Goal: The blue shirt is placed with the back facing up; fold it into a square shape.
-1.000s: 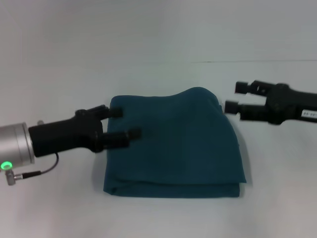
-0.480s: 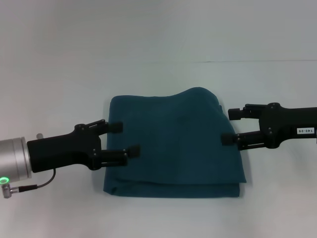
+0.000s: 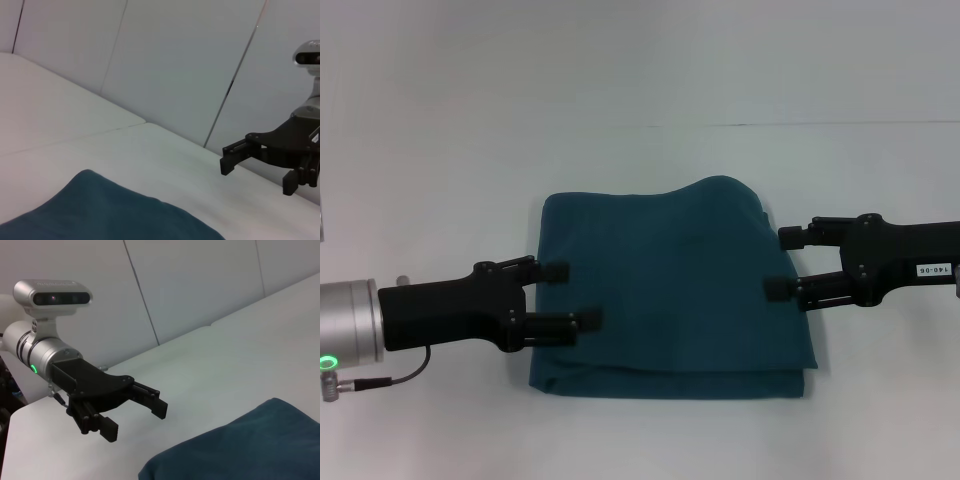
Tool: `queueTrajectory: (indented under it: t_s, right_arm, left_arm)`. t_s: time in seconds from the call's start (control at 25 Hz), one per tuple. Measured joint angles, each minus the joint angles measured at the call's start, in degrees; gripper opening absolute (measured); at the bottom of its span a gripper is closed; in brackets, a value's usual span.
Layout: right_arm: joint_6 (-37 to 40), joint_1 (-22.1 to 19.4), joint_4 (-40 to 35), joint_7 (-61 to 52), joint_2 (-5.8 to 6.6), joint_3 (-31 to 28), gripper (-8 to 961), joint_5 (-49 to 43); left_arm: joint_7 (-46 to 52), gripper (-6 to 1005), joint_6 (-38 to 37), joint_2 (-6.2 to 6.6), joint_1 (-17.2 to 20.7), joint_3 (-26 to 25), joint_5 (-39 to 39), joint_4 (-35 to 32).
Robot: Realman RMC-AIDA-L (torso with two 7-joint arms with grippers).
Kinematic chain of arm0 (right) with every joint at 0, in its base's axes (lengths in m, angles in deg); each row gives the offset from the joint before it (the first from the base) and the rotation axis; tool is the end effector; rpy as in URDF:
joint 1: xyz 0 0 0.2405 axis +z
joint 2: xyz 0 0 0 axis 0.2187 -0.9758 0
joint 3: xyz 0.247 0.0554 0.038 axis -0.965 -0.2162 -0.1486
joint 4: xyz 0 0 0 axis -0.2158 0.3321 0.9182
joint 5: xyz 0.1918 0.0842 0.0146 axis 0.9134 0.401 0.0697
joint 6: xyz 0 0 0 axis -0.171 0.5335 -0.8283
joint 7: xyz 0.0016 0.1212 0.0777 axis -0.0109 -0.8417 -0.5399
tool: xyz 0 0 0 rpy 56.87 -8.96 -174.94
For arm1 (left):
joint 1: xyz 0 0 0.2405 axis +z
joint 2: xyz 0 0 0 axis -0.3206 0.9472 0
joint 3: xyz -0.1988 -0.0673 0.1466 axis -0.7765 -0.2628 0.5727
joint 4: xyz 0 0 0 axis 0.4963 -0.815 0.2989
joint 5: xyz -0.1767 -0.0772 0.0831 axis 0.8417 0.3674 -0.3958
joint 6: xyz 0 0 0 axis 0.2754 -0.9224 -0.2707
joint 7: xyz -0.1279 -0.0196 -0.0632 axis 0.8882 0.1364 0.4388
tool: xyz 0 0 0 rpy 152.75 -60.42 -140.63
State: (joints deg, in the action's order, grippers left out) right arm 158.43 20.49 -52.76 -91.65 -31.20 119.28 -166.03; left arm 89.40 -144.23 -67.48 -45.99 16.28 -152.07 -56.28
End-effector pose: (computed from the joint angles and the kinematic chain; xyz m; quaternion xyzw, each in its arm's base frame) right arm 0.2398 0.3512 0.0299 -0.9496 0.2269 0.2021 0.0776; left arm -0.2587 0.3141 -0.0023 -0.9221 -0.2634 -0.2608 0.1110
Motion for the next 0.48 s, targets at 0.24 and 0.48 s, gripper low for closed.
queueTrajectory:
  t_s: [0.24, 0.48]
  right_arm:
    - [0.07, -0.01, -0.02, -0.07, -0.11, 0.06, 932, -0.09]
    - [0.07, -0.04, -0.02, -0.07, -0.11, 0.09, 932, -0.1]
  left_arm:
    - [0.6, 925, 0.08, 0.05, -0.13, 0.0, -1.23, -0.2]
    - [0.84, 925, 0.18, 0.02, -0.22, -0.03, -1.4, -0.22]
